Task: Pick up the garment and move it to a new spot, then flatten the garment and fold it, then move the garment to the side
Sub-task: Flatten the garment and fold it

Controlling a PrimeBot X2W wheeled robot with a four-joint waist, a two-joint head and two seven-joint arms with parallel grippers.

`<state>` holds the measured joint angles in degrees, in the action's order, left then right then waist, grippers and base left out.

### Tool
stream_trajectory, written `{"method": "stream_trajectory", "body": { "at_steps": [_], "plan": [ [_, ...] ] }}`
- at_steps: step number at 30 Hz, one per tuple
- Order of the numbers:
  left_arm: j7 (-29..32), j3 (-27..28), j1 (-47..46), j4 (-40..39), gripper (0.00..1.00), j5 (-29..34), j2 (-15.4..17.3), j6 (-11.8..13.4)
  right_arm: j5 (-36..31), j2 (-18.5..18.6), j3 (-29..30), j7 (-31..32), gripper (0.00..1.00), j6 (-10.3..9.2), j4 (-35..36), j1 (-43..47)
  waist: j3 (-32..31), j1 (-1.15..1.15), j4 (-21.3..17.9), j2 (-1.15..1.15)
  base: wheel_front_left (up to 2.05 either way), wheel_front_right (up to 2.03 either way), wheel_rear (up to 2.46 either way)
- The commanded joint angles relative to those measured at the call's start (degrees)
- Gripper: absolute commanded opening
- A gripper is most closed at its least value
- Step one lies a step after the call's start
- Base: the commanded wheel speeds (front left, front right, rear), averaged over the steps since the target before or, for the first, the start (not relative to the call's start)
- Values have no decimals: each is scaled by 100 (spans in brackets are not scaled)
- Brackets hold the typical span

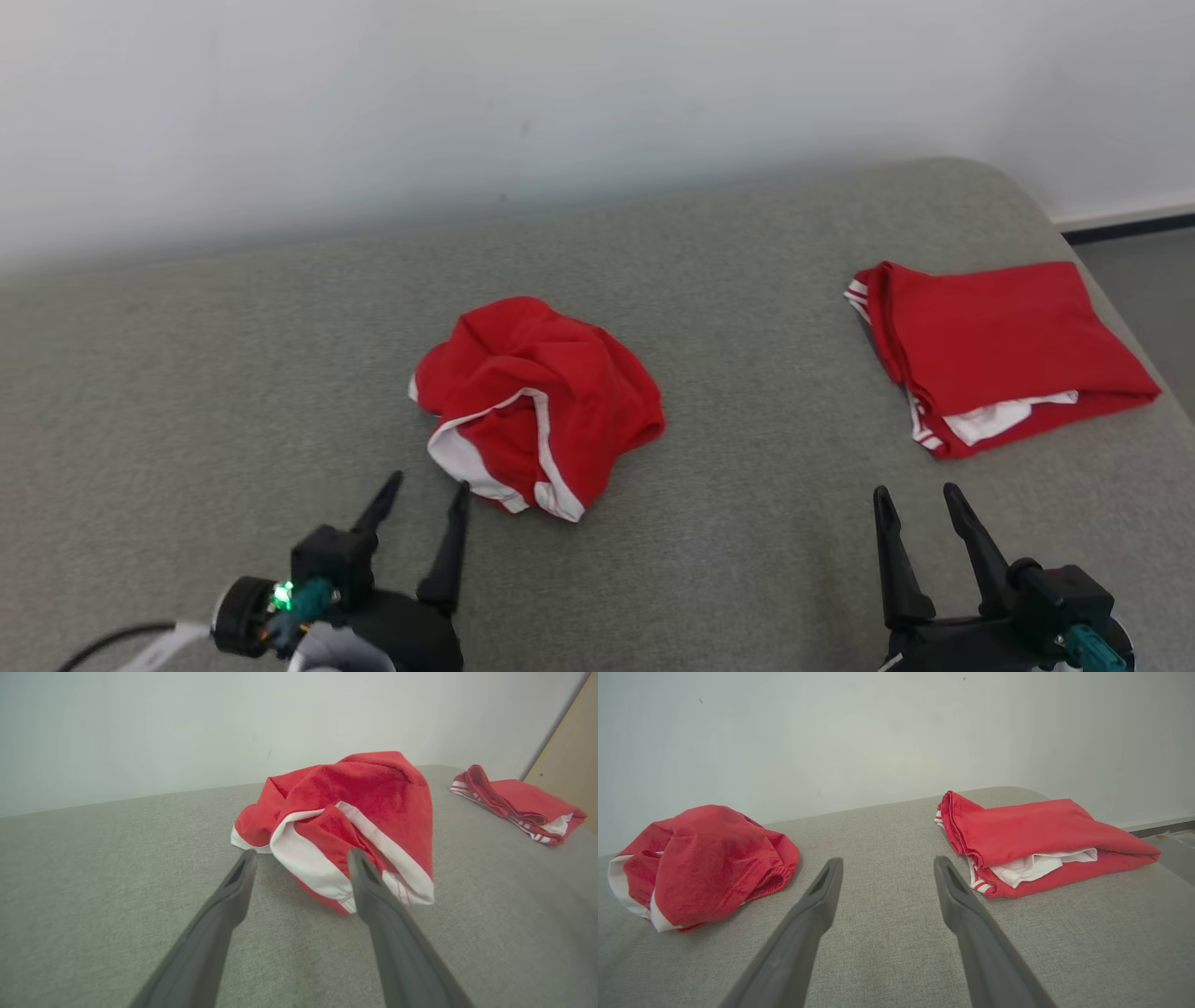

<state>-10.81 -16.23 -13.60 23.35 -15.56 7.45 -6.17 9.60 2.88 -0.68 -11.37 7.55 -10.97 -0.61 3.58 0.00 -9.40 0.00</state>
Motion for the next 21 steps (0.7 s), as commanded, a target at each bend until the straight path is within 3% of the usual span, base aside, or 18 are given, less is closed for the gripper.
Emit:
{"method": "stream_trajectory", "body": {
  "at_steps": [1,11,15,16,17,21],
  "plan": [
    [59,50,-169,138,100,20,-31,108,22,1,-15,-33,100,-15,-13,-86,184,0,-283,0,0,0,0],
    [437,577,-1007,1364,100,-374,-125,736,36,1,-69,-80,100,-15,-57,-167,368,0,-641,0,0,0,0],
    [470,635,-1292,1737,100,-401,-85,782,10,1,-65,-91,100,-15,-81,-194,393,0,-644,0,0,0,0],
    [456,619,-1363,1813,46,-417,-92,746,-4,1,-76,-90,100,-15,-83,-202,391,0,-637,0,0,0,0],
    [429,591,-1435,1878,0,-410,-85,687,-19,1,-93,-87,100,-15,-82,-209,389,0,-627,0,0,0,0],
    [172,580,-1644,1956,0,-442,-91,554,-35,1,-110,-74,100,-15,-83,-205,350,0,-589,0,0,0,0]
  ]
}}
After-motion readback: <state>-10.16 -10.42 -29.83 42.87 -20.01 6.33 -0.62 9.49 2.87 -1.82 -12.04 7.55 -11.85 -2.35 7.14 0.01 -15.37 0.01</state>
